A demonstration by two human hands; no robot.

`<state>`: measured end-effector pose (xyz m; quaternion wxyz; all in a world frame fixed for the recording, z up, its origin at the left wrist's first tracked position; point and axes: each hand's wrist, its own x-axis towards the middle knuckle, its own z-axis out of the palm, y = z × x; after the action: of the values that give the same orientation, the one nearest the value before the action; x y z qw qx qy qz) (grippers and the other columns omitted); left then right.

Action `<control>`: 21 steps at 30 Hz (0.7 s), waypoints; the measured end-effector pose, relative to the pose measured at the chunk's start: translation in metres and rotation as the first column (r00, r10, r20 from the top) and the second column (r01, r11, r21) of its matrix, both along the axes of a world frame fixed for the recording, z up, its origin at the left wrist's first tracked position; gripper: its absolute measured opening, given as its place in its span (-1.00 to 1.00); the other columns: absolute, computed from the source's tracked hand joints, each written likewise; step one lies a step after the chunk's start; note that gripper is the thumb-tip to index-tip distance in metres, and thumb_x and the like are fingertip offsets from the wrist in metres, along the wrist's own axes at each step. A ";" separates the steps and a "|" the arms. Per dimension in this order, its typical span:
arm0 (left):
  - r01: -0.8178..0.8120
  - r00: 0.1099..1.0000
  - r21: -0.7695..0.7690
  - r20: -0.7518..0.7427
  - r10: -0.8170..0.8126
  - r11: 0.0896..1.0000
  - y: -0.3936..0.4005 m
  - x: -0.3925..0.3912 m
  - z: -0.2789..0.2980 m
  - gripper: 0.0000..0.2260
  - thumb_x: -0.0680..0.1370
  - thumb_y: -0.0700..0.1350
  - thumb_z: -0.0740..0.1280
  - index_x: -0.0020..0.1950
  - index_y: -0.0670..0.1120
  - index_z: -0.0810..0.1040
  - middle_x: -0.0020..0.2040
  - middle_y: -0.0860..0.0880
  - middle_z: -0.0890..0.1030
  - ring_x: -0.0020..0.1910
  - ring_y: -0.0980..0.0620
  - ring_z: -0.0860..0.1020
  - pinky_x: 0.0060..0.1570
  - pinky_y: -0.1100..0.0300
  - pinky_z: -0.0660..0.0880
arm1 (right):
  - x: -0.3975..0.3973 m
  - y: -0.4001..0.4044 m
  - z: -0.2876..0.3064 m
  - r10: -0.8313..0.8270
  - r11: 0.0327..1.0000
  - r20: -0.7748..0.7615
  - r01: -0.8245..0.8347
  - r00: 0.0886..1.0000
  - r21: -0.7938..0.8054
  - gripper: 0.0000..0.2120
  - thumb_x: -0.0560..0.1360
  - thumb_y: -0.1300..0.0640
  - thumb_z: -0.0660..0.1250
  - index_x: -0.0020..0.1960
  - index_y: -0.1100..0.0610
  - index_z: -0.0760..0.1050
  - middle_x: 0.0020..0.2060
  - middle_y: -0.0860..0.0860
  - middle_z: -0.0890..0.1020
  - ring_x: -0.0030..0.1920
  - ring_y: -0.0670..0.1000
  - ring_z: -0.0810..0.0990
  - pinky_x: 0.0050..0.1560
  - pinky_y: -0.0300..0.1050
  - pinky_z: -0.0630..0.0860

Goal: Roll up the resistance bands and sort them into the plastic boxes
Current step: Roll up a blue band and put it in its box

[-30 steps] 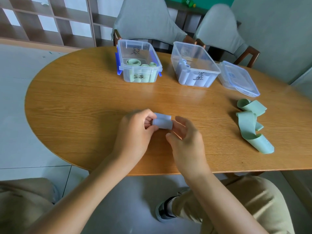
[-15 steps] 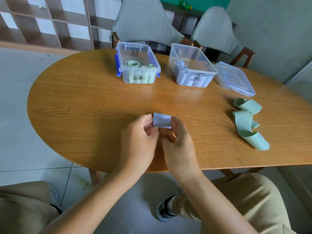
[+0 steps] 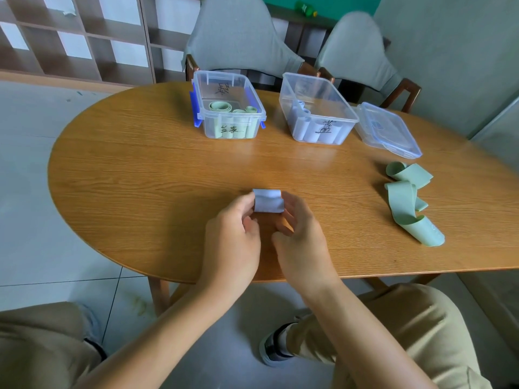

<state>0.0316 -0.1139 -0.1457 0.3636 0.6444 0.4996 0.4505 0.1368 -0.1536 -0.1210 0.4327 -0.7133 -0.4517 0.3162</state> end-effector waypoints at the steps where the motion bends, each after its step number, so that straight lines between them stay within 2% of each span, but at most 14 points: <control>1: 0.003 1.000 0.015 -0.026 -0.002 1.000 0.000 -0.001 0.002 -0.57 0.51 -0.23 0.17 0.29 0.02 0.62 0.11 0.14 0.69 0.12 0.16 0.64 0.19 0.07 0.56 | 0.001 -0.001 0.000 0.025 1.000 0.055 -0.024 0.998 -0.014 -0.35 0.48 0.44 0.14 0.49 -0.02 0.33 0.17 -0.18 0.53 0.14 -0.29 0.53 0.20 -0.37 0.42; 3: -0.001 0.994 0.047 -0.106 0.006 0.999 0.001 -0.003 0.003 -0.59 0.54 -0.29 0.21 0.27 0.02 0.64 0.06 0.11 0.71 0.04 0.11 0.66 0.12 0.15 0.56 | 0.003 -0.002 -0.001 0.076 0.997 0.198 -0.073 0.977 -0.024 -0.34 0.47 0.45 0.13 0.49 0.00 0.35 0.23 -0.12 0.51 0.28 -0.13 0.50 0.16 -0.48 0.34; 5: 0.002 0.979 0.092 -0.202 0.017 0.996 0.003 -0.005 0.002 -0.60 0.55 -0.33 0.24 0.29 0.00 0.63 0.05 0.06 0.72 0.00 0.06 0.65 0.04 0.26 0.51 | 0.006 -0.002 -0.004 0.113 0.993 0.356 -0.119 0.928 -0.006 -0.33 0.45 0.48 0.13 0.50 0.06 0.36 0.41 -0.05 0.46 0.44 -0.07 0.37 0.19 -0.65 0.17; 7: 0.034 0.959 0.163 -0.282 0.014 0.986 0.006 -0.006 0.001 -0.61 0.55 -0.33 0.24 0.29 -0.05 0.62 0.09 0.01 0.70 0.04 0.00 0.64 0.05 0.23 0.49 | 0.011 0.001 -0.007 0.133 0.987 0.469 -0.161 0.873 0.021 -0.34 0.44 0.49 0.13 0.49 0.13 0.37 0.48 0.03 0.41 0.50 0.00 0.32 0.25 -0.67 0.05; 9: 0.075 0.943 0.246 -0.334 0.012 0.966 0.010 -0.005 -0.002 -0.62 0.51 -0.38 0.27 0.27 -0.12 0.62 0.13 -0.05 0.68 0.11 -0.05 0.62 0.14 0.12 0.53 | 0.016 0.006 -0.011 0.141 0.983 0.534 -0.184 0.833 0.027 -0.38 0.44 0.44 0.11 0.48 0.15 0.38 0.48 0.08 0.41 0.49 0.08 0.33 0.35 -0.53 0.06; 11: 0.109 0.919 0.324 -0.393 0.028 0.940 0.015 -0.004 -0.007 -0.61 0.46 -0.42 0.30 0.24 -0.17 0.62 0.13 -0.11 0.67 0.13 -0.14 0.59 0.14 -0.02 0.56 | 0.019 0.012 -0.014 0.155 0.978 0.609 -0.208 0.778 0.016 -0.38 0.44 0.32 0.04 0.49 0.17 0.37 0.48 0.12 0.40 0.50 0.14 0.29 0.47 -0.28 0.11; 14: 0.114 0.872 0.345 -0.485 0.073 0.932 0.028 -0.005 -0.013 -0.62 0.48 -0.33 0.32 0.29 -0.12 0.59 0.22 -0.14 0.62 0.25 -0.24 0.50 0.18 -0.16 0.53 | 0.021 0.022 -0.015 0.181 0.974 0.699 -0.224 0.692 -0.031 -0.35 0.43 0.23 0.01 0.53 0.15 0.31 0.48 0.15 0.34 0.50 0.19 0.17 0.51 0.06 0.20; 18: 0.151 0.833 0.227 -0.554 0.000 0.962 0.049 -0.010 -0.013 -0.60 0.55 -0.15 0.34 0.40 0.04 0.52 0.45 -0.15 0.45 0.44 -0.29 0.29 0.36 -0.23 0.37 | 0.028 0.036 -0.010 0.200 0.971 0.731 -0.230 0.652 -0.060 -0.42 0.52 0.22 0.15 0.54 0.04 0.27 0.37 0.08 0.29 0.34 0.16 0.18 0.41 0.06 0.27; 21: 0.199 0.756 0.187 -0.654 -0.029 0.962 0.063 -0.012 -0.009 -0.56 0.57 -0.06 0.36 0.45 0.12 0.46 0.54 -0.14 0.34 0.50 -0.33 0.18 0.44 -0.25 0.26 | 0.037 0.050 -0.012 0.262 0.951 0.720 -0.298 0.643 -0.080 -0.44 0.53 0.17 0.21 0.53 0.04 0.28 0.29 0.06 0.29 0.25 0.13 0.23 0.38 0.04 0.27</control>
<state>0.0196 -0.0508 -0.1546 0.1141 0.8290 0.4939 0.2363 0.1741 -0.1032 -0.1325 0.1819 -0.6910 -0.6968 0.0626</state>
